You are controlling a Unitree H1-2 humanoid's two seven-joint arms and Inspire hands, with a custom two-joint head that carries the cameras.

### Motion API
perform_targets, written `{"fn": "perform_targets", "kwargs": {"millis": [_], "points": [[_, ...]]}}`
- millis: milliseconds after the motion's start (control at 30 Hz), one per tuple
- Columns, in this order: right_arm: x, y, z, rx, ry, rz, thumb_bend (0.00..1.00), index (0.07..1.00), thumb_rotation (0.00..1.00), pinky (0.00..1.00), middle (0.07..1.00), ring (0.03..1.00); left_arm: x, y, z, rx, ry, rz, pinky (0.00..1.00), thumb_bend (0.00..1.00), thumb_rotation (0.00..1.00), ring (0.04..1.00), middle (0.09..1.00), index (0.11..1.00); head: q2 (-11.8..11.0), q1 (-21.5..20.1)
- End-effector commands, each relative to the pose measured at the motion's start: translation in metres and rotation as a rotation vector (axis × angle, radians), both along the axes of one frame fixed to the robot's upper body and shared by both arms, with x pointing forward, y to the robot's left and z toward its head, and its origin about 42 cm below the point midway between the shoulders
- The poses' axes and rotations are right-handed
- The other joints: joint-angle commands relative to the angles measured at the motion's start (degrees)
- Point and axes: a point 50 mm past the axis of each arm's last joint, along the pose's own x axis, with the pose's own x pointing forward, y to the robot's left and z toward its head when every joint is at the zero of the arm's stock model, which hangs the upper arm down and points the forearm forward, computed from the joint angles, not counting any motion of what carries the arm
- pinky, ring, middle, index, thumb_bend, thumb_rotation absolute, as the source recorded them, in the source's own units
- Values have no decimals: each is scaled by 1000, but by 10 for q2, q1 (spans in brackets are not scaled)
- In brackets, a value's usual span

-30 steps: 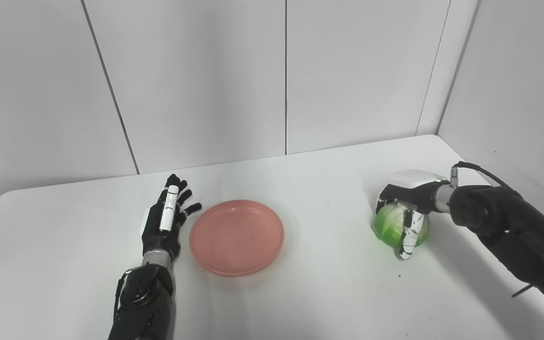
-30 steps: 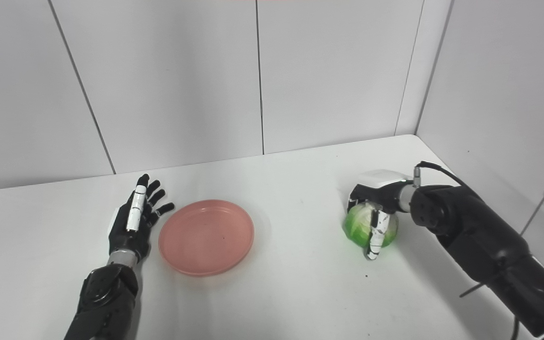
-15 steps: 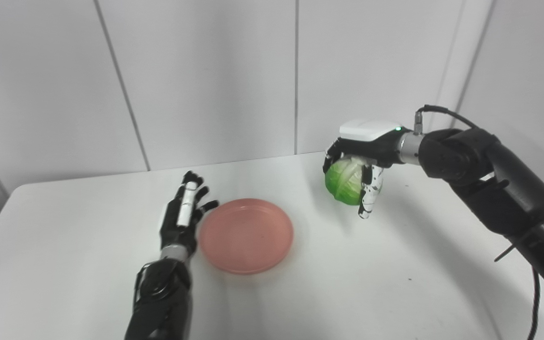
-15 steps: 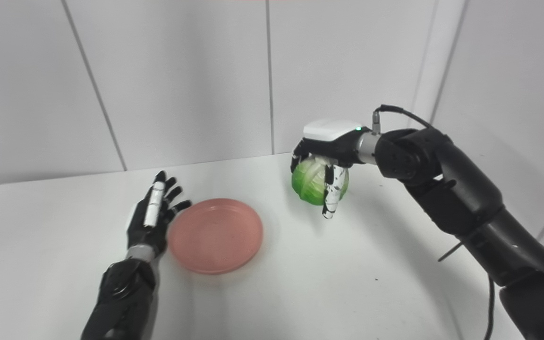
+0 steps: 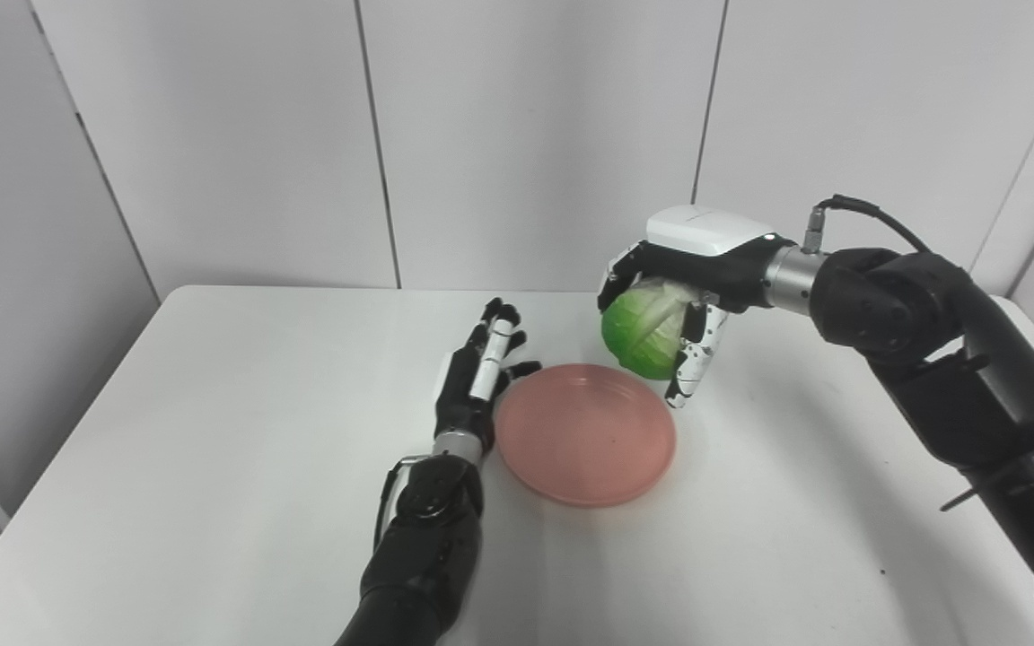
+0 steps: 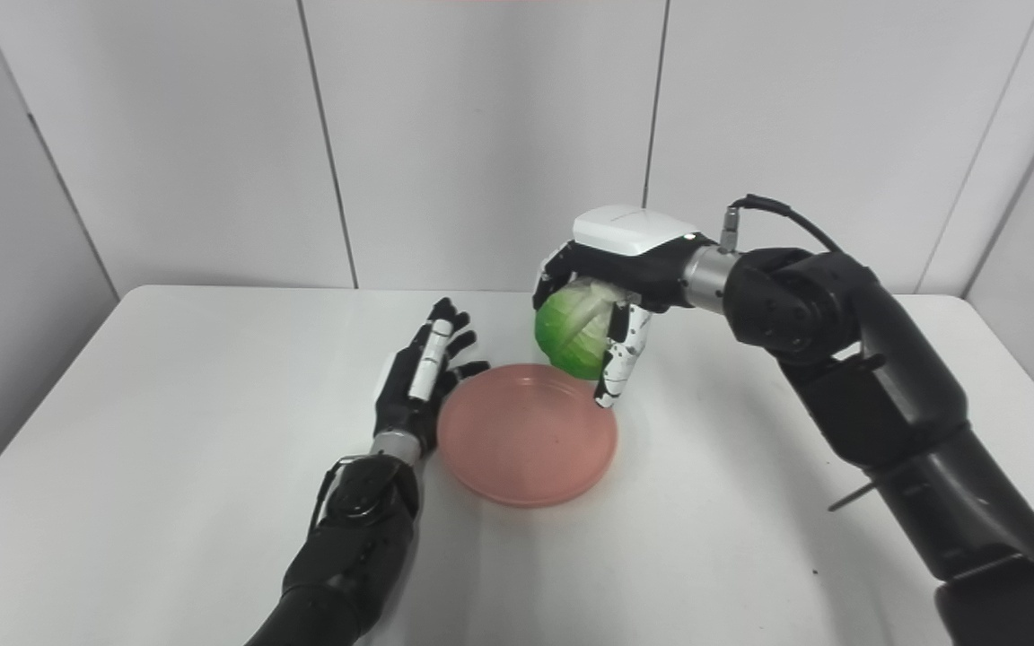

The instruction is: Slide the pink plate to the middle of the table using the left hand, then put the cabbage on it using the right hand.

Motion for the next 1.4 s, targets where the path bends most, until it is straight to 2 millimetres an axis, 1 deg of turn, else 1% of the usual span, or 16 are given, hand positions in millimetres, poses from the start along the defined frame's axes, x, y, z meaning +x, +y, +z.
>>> {"fn": "perform_targets", "kwargs": {"millis": [0,100,200,467,500,600,833,967,1033,1067,1100,1133,1167,1200,1333,1367], "points": [[-2,20,23,38,-102,74,518,485,0,400,515,434,-18,4,-39,17,147,18,671,719,792,891,909,910,-1,4],[-2,35,8,46,-69,85,518,484,0,406,515,436,-19,8,-42,29,156,28,692,716,793,894,905,900,-3,6],[1,42,-6,49,-51,92,518,482,0,403,516,436,-20,11,-44,32,159,33,698,729,788,897,903,898,-3,8],[12,48,-34,63,-15,64,518,477,0,388,518,435,-21,15,-45,57,154,38,692,729,786,889,901,909,1,-5],[13,48,-36,62,-14,62,518,480,0,383,516,433,-21,16,-44,64,153,37,723,745,789,884,894,909,1,-5],[16,48,-44,25,-6,45,518,476,0,389,518,437,-21,18,-44,75,156,39,746,742,787,884,891,905,5,-11],[16,50,-57,-44,3,48,517,467,0,427,526,446,-21,20,-44,81,151,42,777,720,798,887,885,900,9,-17],[14,52,-59,-49,28,36,518,466,0,423,526,452,-20,21,-42,70,153,41,726,737,791,884,888,898,8,-20],[13,53,-59,-47,57,19,528,485,2,412,500,468,-19,20,-41,60,154,39,721,737,789,892,893,908,9,-20],[13,52,-59,-46,76,12,808,568,111,449,579,517,-19,20,-41,52,154,39,703,728,784,893,894,911,9,-20],[13,52,-59,-46,87,8,961,639,191,507,652,582,-19,20,-40,47,154,39,693,722,777,895,893,913,9,-21],[12,51,-58,-61,111,-8,961,639,191,507,652,582,-19,20,-40,51,153,36,693,722,777,895,893,913,9,-22],[12,51,-58,-72,125,-20,985,707,238,609,731,691,-19,20,-40,54,152,35,693,732,786,900,894,916,9,-22],[12,50,-58,-85,141,-29,993,730,254,644,759,728,-18,20,-39,56,152,34,693,735,789,901,894,916,9,-22],[10,47,-55,-121,172,-62,1000,836,339,776,939,944,-18,22,-39,54,150,35,722,749,805,895,898,923,9,-25],[10,45,-53,-121,182,-77,1000,842,346,784,950,957,-18,23,-39,50,151,36,724,750,807,894,898,922,10,-27]]}}
